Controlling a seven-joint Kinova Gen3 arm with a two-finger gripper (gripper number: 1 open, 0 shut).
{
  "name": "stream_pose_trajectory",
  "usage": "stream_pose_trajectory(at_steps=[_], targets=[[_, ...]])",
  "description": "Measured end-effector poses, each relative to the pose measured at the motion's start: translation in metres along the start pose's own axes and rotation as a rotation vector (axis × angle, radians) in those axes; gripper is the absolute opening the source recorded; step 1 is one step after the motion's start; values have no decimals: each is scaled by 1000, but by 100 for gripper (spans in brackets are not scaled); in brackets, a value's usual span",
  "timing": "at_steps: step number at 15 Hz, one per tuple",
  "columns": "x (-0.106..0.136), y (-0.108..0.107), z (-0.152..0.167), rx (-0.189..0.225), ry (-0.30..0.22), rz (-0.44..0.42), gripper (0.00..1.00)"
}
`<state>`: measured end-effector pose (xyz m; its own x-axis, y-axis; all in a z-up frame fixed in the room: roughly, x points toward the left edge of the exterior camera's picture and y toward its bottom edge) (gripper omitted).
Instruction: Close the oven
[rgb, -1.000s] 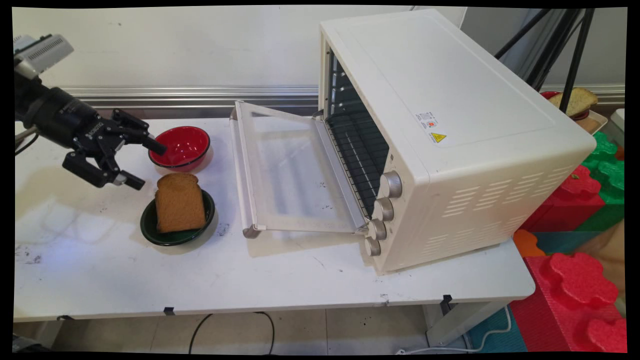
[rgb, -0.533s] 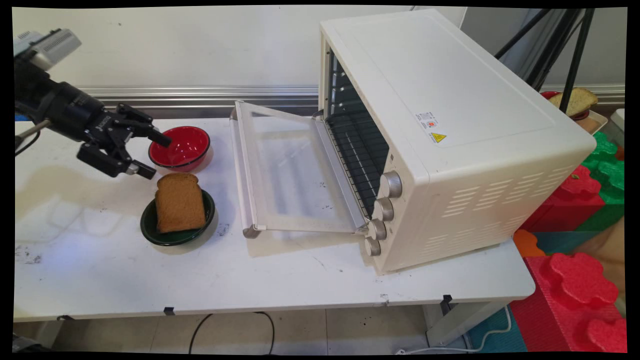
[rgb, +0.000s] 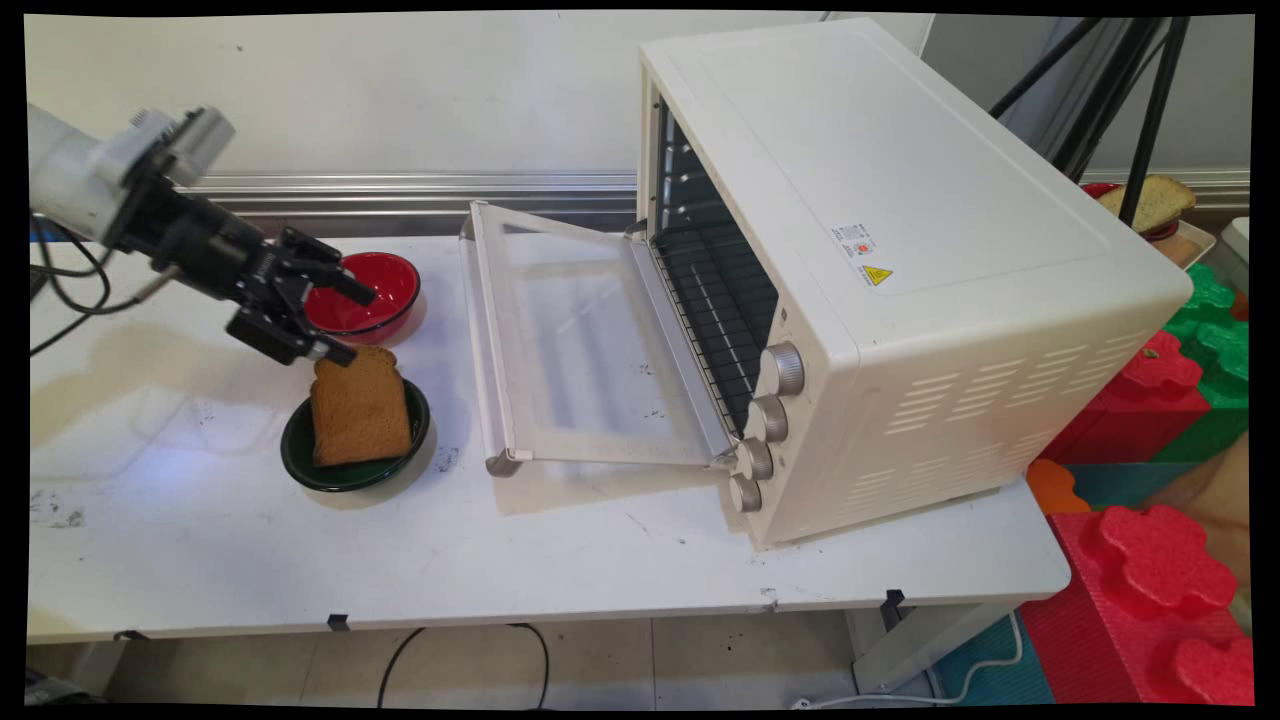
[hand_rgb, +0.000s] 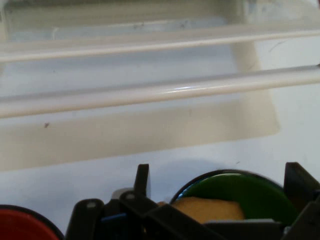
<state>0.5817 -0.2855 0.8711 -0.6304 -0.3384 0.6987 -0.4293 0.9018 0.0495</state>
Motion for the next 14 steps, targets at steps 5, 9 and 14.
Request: stream_pose_trajectory(at_steps=[5, 9, 14], targets=[[-7, -17, 35, 13, -29, 31, 100], [-10, -26, 62, 19, -45, 40, 100], [-10, -37, 101, 28, -50, 38, 100]])
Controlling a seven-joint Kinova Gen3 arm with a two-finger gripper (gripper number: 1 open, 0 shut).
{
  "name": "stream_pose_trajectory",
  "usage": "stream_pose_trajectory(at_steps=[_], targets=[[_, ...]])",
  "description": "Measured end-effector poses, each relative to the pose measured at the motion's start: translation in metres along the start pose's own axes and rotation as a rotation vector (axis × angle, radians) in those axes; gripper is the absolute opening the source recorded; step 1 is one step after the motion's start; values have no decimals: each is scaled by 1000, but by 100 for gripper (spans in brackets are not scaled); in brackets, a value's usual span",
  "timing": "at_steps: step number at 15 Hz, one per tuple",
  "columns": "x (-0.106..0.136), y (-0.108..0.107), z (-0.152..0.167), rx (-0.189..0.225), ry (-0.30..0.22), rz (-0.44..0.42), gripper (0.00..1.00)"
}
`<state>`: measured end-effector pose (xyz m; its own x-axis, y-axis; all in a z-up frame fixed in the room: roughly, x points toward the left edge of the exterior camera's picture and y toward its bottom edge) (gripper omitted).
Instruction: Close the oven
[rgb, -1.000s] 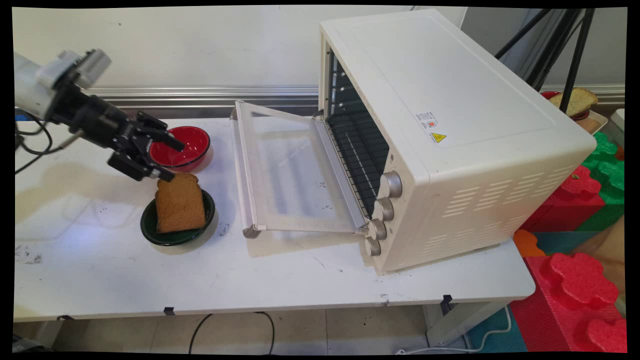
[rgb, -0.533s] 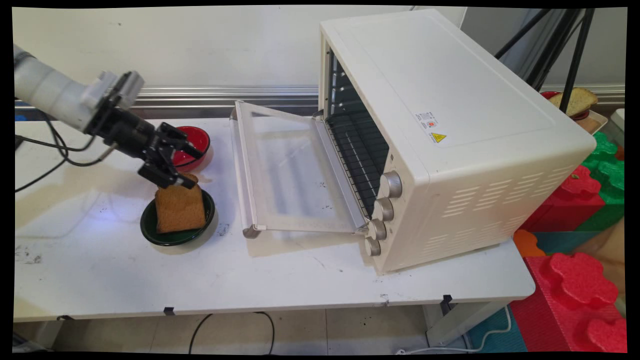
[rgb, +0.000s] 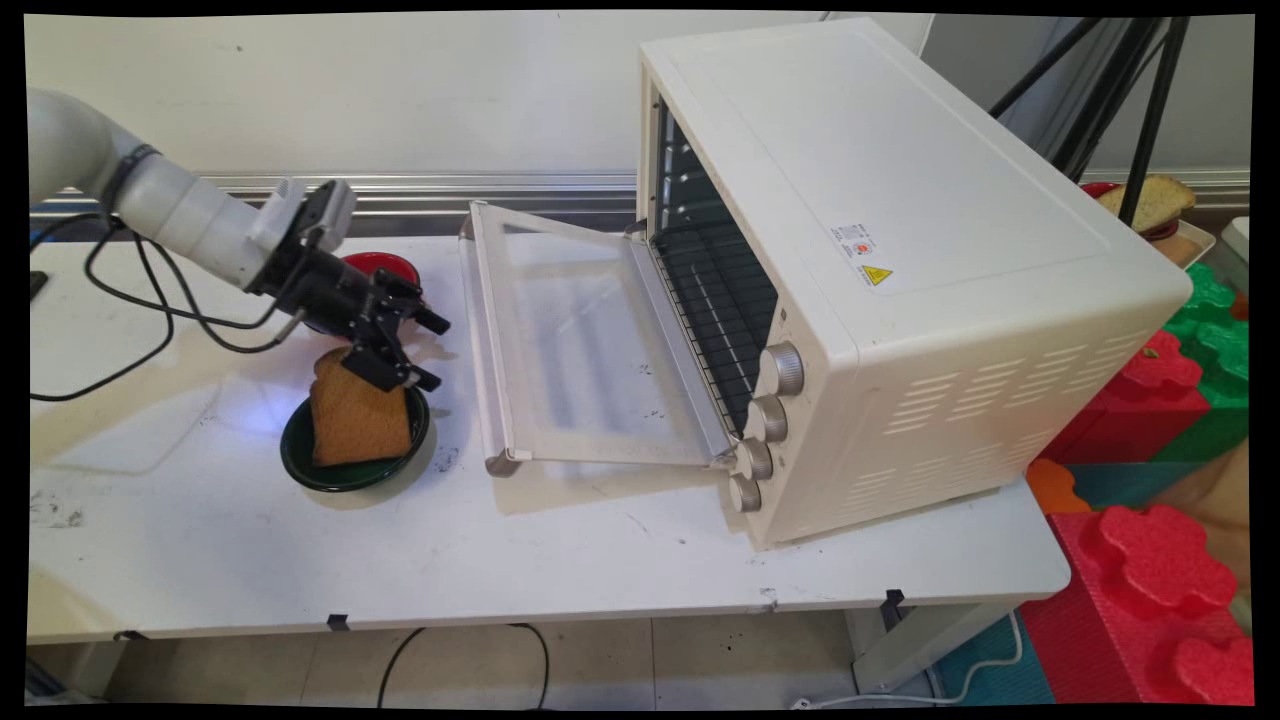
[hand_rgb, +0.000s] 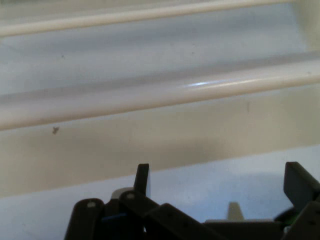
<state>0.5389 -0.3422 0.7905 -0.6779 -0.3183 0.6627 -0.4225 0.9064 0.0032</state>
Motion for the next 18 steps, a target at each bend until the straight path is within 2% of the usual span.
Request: stream_pose_trajectory(at_steps=[4, 5, 9, 18], targets=[[2, -3, 16, 2, 3, -4, 100], [3, -4, 20, 2, 5, -2, 0], [8, -6, 33, 1, 21, -2, 0], [27, -10, 48, -5, 98, 16, 0]])
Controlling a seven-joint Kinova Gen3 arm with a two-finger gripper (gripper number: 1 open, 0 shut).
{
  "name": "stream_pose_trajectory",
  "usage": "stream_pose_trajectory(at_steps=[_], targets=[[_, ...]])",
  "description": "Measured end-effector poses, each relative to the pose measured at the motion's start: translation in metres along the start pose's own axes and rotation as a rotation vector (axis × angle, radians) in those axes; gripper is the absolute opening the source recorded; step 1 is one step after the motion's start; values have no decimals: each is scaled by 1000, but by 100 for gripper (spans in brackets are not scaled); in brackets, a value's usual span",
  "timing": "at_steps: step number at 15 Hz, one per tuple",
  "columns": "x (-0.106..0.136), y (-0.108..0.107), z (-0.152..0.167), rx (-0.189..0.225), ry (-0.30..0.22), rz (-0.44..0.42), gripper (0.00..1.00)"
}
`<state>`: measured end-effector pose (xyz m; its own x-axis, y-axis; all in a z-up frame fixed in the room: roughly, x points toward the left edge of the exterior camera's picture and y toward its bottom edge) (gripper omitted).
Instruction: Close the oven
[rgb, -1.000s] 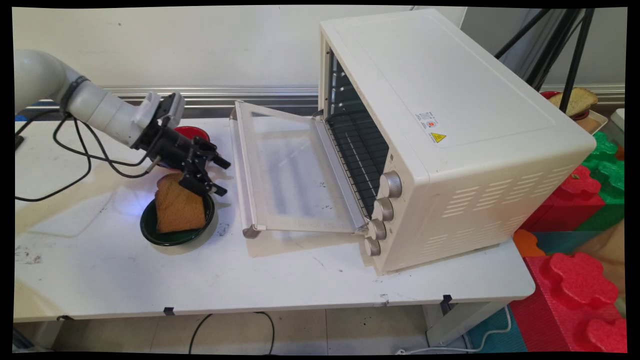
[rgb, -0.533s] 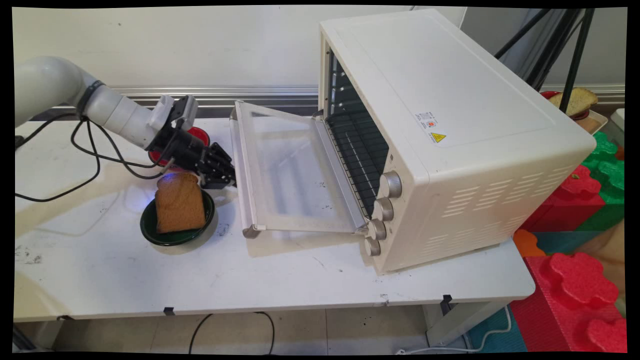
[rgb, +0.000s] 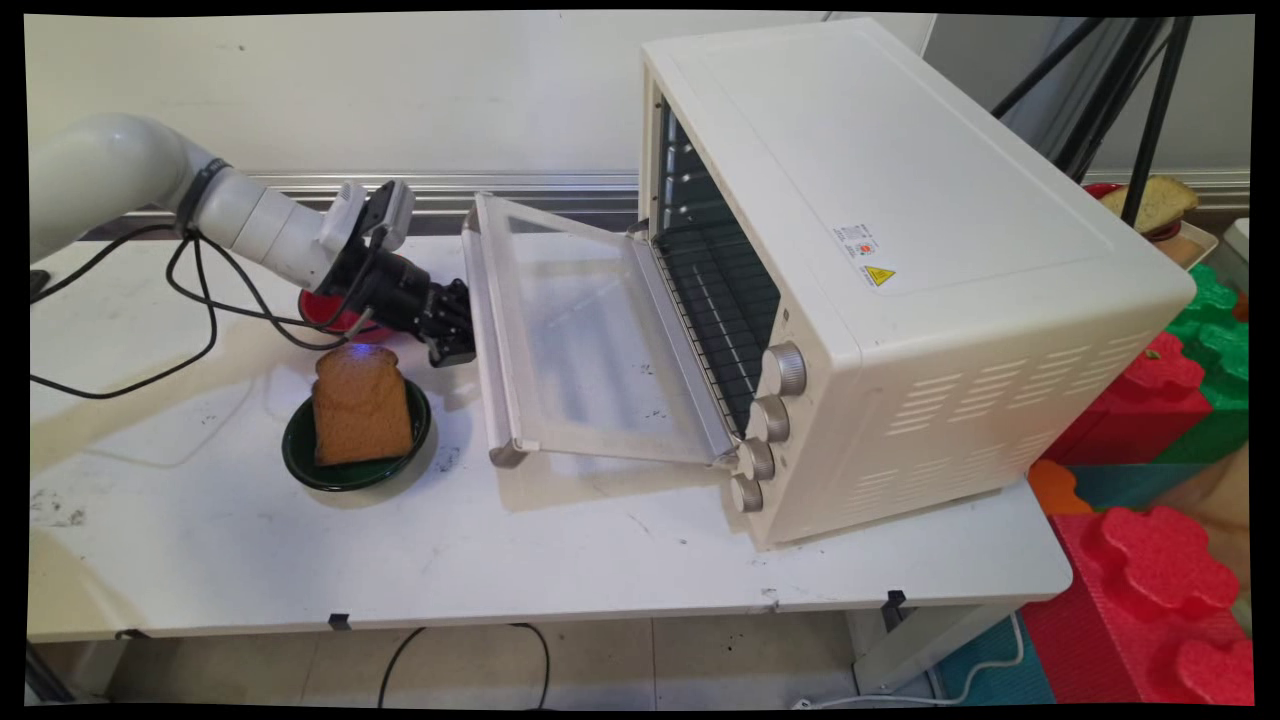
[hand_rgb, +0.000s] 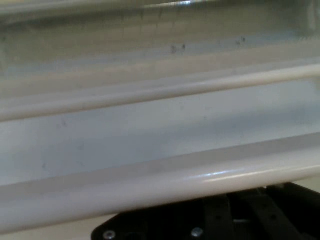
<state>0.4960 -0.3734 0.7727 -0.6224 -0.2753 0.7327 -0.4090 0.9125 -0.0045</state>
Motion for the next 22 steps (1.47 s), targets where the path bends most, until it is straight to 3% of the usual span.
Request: stream_pose_trajectory(at_steps=[7, 13, 22], targets=[[26, -3, -3, 0, 84, 31, 0], [63, -8, -6, 9, 167, 40, 0], [116, -21, 12, 13, 232, 20, 0]])
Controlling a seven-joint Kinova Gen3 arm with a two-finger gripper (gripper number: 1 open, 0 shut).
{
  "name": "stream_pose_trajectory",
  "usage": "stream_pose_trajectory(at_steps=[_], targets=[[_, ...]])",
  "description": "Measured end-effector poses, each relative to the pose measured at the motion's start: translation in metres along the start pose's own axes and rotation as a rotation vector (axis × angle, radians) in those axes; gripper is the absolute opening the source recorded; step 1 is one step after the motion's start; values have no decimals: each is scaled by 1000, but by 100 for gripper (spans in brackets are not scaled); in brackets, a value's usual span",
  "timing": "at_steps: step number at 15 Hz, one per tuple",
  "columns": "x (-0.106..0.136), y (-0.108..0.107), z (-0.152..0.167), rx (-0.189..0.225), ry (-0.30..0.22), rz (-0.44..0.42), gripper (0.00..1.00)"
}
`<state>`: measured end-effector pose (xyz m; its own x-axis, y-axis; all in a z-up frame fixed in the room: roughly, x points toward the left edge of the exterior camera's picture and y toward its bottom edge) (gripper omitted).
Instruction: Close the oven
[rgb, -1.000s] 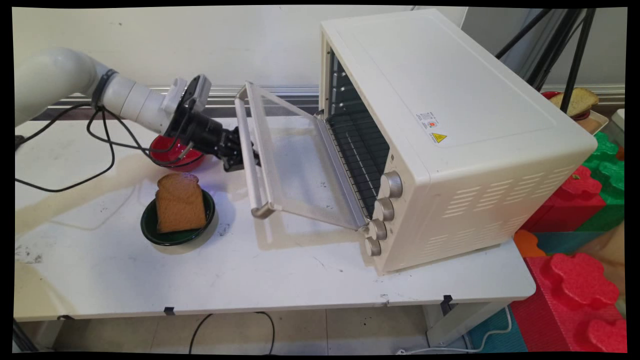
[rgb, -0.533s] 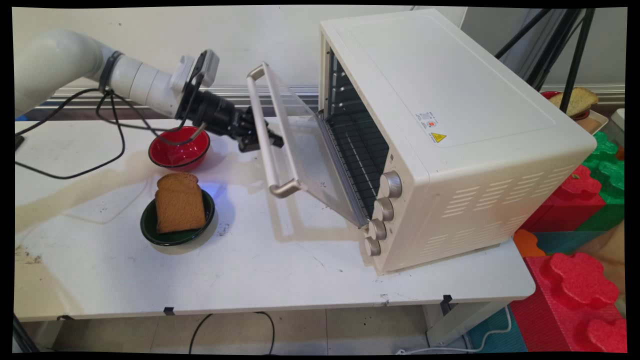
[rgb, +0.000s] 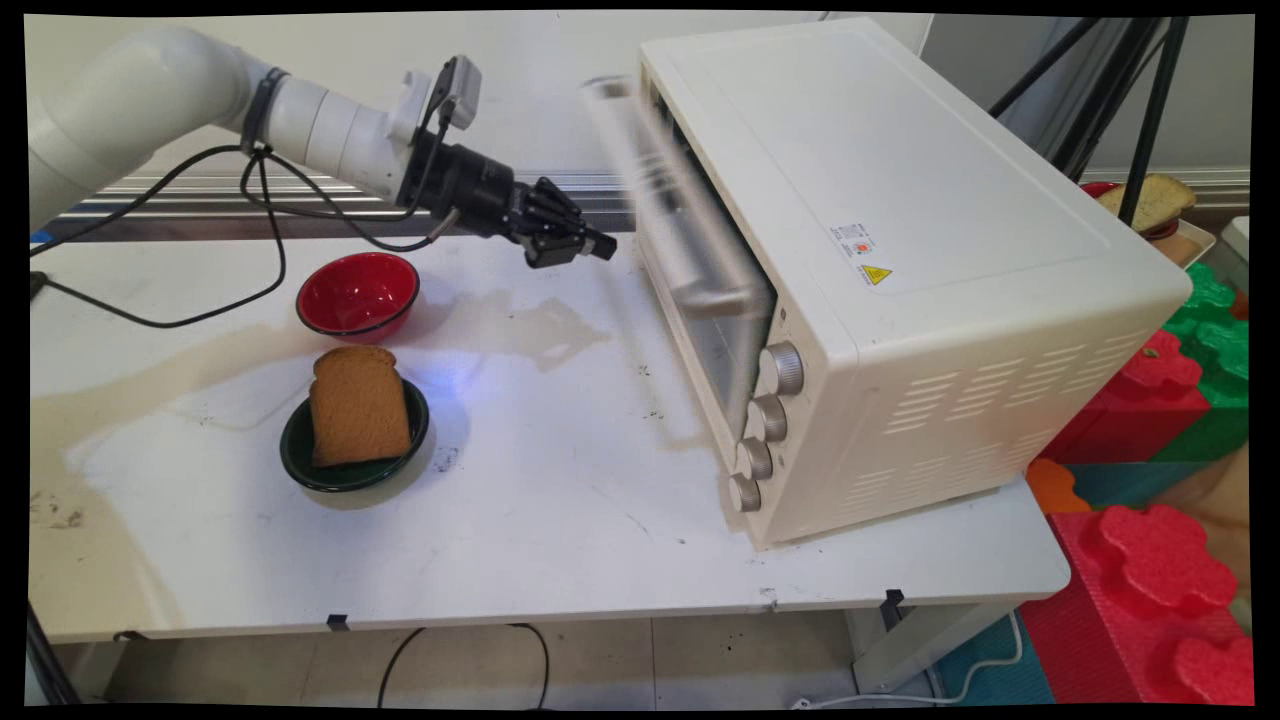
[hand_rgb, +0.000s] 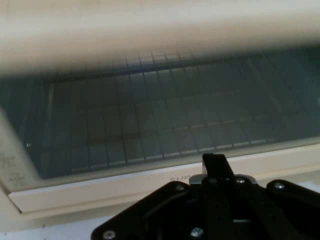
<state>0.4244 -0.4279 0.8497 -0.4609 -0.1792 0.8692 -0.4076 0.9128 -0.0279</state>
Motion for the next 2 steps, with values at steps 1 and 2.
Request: stream_pose_trajectory(at_steps=[1, 2], targets=[[3, -1, 2, 0, 2, 1, 0], [5, -2, 2, -2, 3, 2, 0]])
